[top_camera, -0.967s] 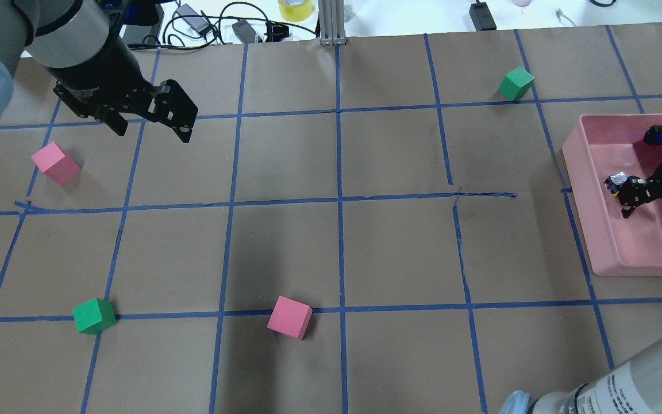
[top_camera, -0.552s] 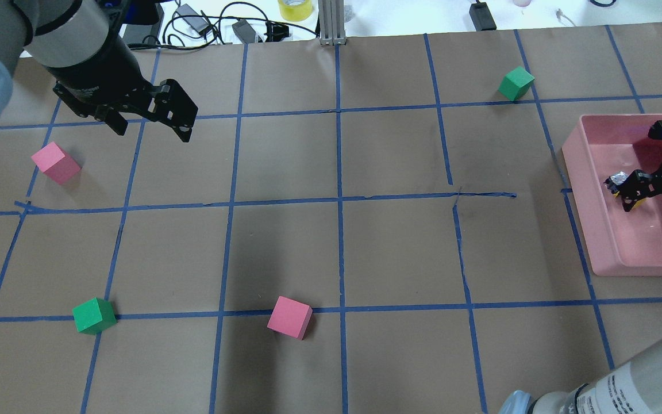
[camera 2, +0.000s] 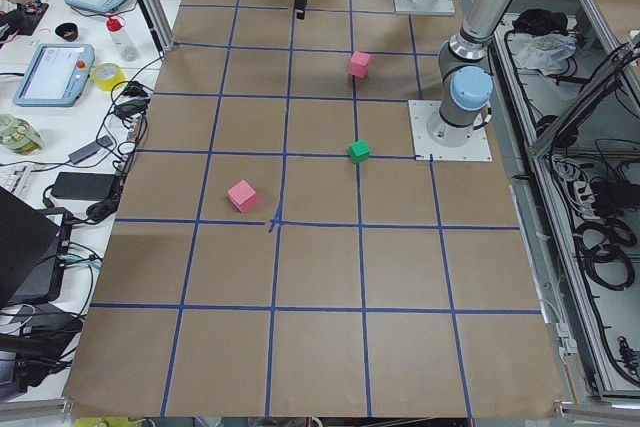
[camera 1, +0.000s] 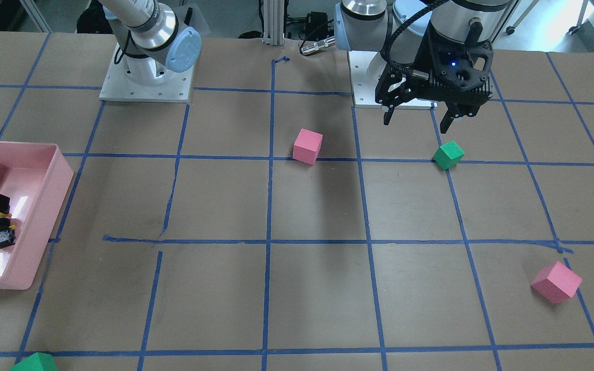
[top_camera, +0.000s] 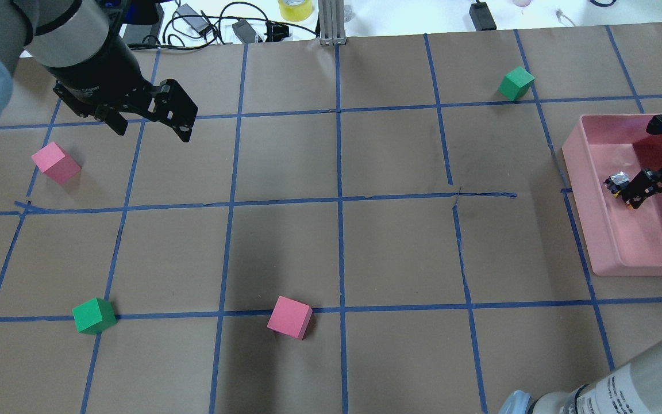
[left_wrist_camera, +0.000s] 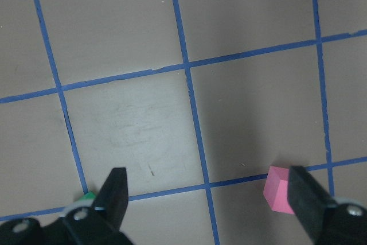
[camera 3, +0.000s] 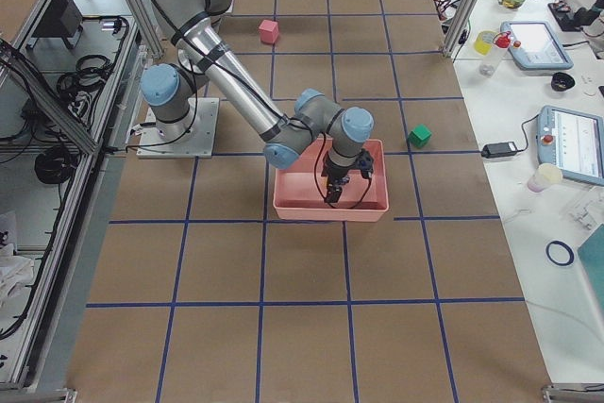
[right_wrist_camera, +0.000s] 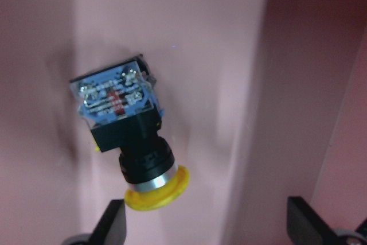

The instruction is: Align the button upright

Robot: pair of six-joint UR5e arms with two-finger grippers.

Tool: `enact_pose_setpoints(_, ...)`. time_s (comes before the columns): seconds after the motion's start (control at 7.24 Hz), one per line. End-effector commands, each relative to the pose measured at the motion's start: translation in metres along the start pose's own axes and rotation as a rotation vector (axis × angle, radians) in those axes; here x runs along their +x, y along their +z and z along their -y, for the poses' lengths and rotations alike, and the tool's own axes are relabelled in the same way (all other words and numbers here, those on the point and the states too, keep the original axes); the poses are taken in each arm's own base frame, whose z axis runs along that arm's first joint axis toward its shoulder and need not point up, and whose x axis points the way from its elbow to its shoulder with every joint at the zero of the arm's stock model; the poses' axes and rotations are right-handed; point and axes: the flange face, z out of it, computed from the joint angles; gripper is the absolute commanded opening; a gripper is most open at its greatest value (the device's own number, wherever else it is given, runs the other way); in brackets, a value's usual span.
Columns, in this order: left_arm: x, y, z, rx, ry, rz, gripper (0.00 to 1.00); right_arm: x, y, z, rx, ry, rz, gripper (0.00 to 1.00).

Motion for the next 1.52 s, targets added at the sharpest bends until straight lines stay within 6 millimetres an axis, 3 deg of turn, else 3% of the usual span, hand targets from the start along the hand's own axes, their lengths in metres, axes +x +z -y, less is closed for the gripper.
enact_pose_setpoints(0.0, 0.000, 0.000, 0.000, 0.000, 0.000, 0.000, 1.00, 0.001, 0.000, 0.001, 0.006, -0.017, -0.004, 1.00)
enact_pose_setpoints(0.41, 0.000, 0.000, 0.000, 0.000, 0.000, 0.000, 1.00, -0.001, 0.004, 0.000, 0.002, -0.024, -0.001, 1.00)
enact_pose_setpoints(0.83, 0.000, 0.000, 0.000, 0.000, 0.000, 0.000, 1.00, 0.003, -0.004, 0.002, 0.018, -0.092, -0.018, 1.00)
enact_pose_setpoints(1.38, 0.000, 0.000, 0.000, 0.000, -0.001, 0.000, 1.00, 0.005, -0.019, 0.018, 0.142, 0.124, 0.036, 1.00)
